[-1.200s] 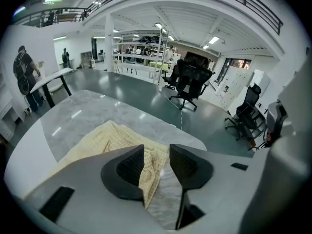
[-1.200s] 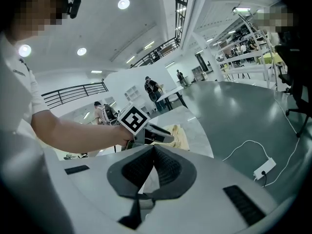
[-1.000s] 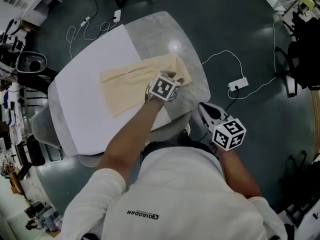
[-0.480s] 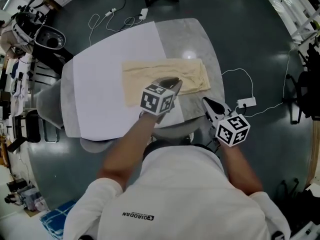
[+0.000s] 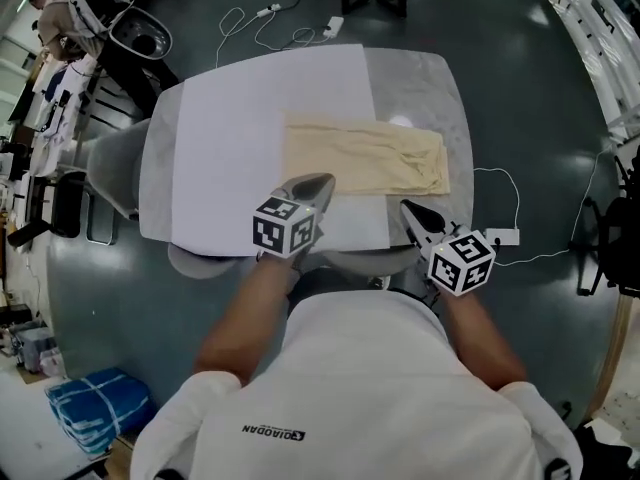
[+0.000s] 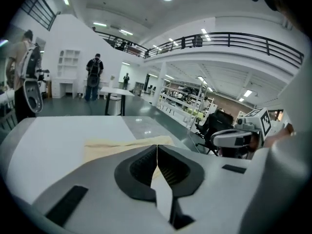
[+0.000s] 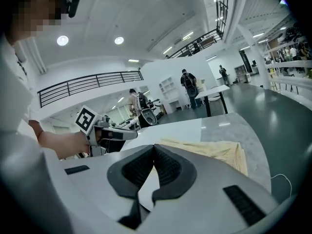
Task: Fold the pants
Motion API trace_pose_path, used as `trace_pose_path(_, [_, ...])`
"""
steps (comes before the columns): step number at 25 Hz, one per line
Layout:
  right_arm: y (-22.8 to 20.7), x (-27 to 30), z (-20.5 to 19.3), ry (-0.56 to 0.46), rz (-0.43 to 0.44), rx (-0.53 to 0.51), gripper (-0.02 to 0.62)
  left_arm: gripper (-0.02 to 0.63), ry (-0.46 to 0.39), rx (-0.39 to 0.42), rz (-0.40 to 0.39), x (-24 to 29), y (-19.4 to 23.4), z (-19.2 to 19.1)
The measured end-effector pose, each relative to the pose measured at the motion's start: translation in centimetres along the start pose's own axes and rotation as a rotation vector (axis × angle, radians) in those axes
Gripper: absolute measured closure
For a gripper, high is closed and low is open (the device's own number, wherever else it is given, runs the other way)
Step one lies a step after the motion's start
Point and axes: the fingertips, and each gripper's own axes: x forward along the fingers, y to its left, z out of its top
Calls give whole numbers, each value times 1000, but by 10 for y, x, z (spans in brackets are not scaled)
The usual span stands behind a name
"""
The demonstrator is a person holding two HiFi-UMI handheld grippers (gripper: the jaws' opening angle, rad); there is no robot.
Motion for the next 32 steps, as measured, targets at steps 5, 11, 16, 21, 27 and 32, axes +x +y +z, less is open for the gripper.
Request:
trace_pose_path(5, [26, 36, -2, 41, 12, -13, 575, 574, 16, -79, 86, -42, 63, -32])
trace_pose_path(11, [53, 72, -9, 109, -27, -34, 575, 574, 45, -174, 145, -61, 143, -61])
trace_pose_path(16, [62, 93, -13, 123, -81, -48, 575, 574, 40, -214, 156, -61, 195, -74])
trace_pose_path(21, [67, 106, -22, 151, -106, -54, 575, 574, 54, -245, 170, -50, 233, -84])
trace_pose_path(27, [54, 107, -25, 174, -128, -48, 575, 496, 63, -299, 157, -11, 266, -85])
trace_pose_path(32, [43, 101, -26, 195, -150, -31, 575, 430, 106, -355, 141, 30, 284, -89])
